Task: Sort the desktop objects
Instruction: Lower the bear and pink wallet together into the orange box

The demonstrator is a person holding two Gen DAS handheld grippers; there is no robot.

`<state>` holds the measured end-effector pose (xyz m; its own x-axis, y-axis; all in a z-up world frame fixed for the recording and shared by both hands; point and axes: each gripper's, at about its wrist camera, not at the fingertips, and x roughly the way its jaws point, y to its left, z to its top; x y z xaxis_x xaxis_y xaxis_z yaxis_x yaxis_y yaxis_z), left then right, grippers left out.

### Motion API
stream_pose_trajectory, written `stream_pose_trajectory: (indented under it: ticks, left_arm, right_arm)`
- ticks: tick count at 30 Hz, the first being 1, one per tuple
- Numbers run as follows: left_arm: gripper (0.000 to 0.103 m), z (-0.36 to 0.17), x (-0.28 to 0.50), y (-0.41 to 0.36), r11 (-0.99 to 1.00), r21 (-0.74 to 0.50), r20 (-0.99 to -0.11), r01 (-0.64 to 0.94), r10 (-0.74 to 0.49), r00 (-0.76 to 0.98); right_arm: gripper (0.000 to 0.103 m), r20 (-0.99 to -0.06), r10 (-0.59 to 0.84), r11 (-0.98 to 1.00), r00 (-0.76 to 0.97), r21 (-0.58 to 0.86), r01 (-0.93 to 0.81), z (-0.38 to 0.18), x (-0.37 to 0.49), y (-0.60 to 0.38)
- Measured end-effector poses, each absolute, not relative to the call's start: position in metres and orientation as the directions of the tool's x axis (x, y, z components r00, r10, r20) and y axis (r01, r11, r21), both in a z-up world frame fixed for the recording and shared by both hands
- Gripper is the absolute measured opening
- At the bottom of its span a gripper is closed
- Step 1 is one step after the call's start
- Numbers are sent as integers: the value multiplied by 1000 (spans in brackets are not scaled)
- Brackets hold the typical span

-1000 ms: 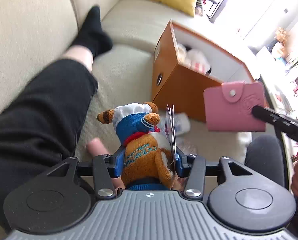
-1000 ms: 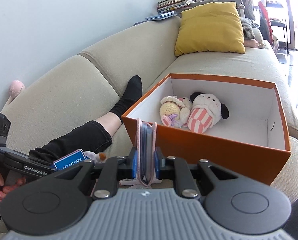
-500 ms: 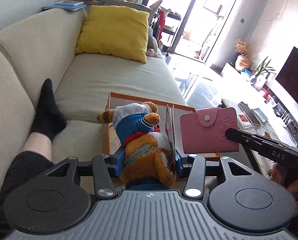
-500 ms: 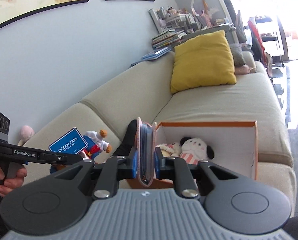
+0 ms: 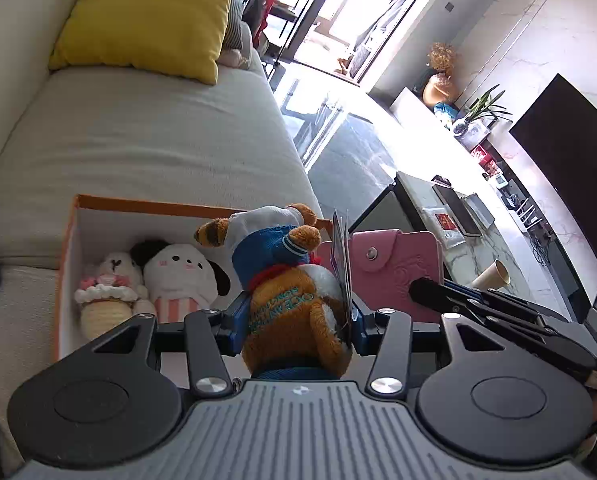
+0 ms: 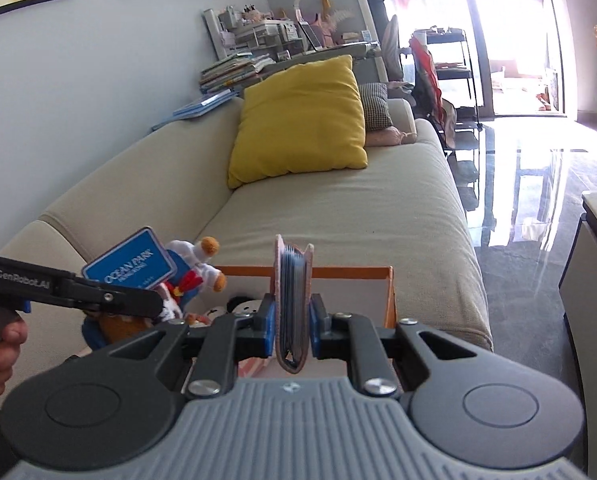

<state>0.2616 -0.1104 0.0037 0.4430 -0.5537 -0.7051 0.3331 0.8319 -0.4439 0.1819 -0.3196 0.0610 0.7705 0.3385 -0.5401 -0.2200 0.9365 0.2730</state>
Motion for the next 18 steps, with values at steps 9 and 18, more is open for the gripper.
stream_pose_trajectory:
  ticks: [9,18]
  left_arm:
    - [56,-58,315,-157,855,-380,-796,352,-496,347]
    - [57,-90,334,-167,881,-312,-843,356,-429,324]
  right_arm:
    - [18,-635,313,947,707,268,-178,26,221,-318]
    - [18,-704,291,953,648,276,-127,4,252,-315]
